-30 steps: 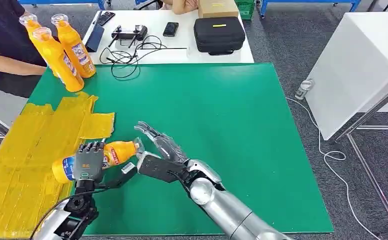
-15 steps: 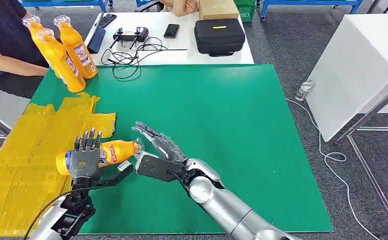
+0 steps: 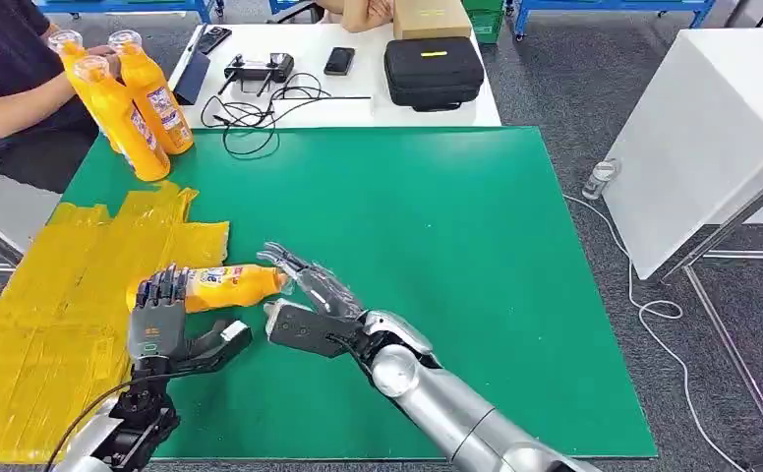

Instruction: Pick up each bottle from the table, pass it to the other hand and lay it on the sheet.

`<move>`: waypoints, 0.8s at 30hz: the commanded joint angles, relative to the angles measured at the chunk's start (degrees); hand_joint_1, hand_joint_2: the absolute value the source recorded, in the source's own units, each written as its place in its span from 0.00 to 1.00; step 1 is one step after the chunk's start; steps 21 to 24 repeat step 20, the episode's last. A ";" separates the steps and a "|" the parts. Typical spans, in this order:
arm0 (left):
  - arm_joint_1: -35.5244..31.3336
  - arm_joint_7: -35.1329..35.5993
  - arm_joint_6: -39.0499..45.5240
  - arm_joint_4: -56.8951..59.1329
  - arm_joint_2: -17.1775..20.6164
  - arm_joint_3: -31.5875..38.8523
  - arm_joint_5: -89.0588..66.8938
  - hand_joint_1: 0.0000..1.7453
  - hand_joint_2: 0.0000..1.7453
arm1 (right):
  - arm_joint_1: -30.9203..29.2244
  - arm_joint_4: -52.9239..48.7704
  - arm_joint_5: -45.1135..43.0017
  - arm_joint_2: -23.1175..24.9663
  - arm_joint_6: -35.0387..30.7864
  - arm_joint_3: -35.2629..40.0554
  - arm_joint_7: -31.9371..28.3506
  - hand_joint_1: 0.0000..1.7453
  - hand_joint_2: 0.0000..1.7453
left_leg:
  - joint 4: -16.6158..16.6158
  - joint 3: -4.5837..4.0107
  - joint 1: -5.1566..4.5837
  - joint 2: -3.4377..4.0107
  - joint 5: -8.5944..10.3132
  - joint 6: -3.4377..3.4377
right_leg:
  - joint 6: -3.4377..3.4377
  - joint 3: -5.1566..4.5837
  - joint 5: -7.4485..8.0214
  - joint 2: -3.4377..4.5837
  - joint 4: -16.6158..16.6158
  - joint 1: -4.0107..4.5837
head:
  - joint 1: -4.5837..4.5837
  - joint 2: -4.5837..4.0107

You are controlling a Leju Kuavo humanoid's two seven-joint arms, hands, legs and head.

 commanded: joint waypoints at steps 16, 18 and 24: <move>13.75 -44.40 -11.24 -51.38 -9.48 11.91 79.87 0.00 0.00 | 5.72 -11.66 -9.94 -5.39 -0.95 -9.23 -10.29 0.00 0.00 | 0.14 -0.48 0.09 0.16 -0.01 -0.06 | -0.05 -0.55 0.06 0.00 0.02 0.16 | 0.00 -0.02; 13.56 -44.98 -10.59 -50.51 -9.34 11.37 80.29 0.00 0.00 | 5.80 -11.77 -10.01 -5.28 -1.01 -9.14 -10.28 0.00 0.00 | 0.10 -0.51 0.04 0.19 0.03 -0.06 | -0.09 -0.61 0.10 0.03 -0.01 0.10 | 0.00 0.00; 13.58 -45.54 -10.57 -50.50 -9.28 11.31 80.66 0.00 0.00 | 5.84 -11.74 -10.31 -5.17 -1.05 -9.38 -10.32 0.00 0.00 | 0.13 -0.59 0.05 0.18 0.00 -0.08 | -0.07 -0.66 0.09 0.03 0.00 0.09 | 0.00 0.00</move>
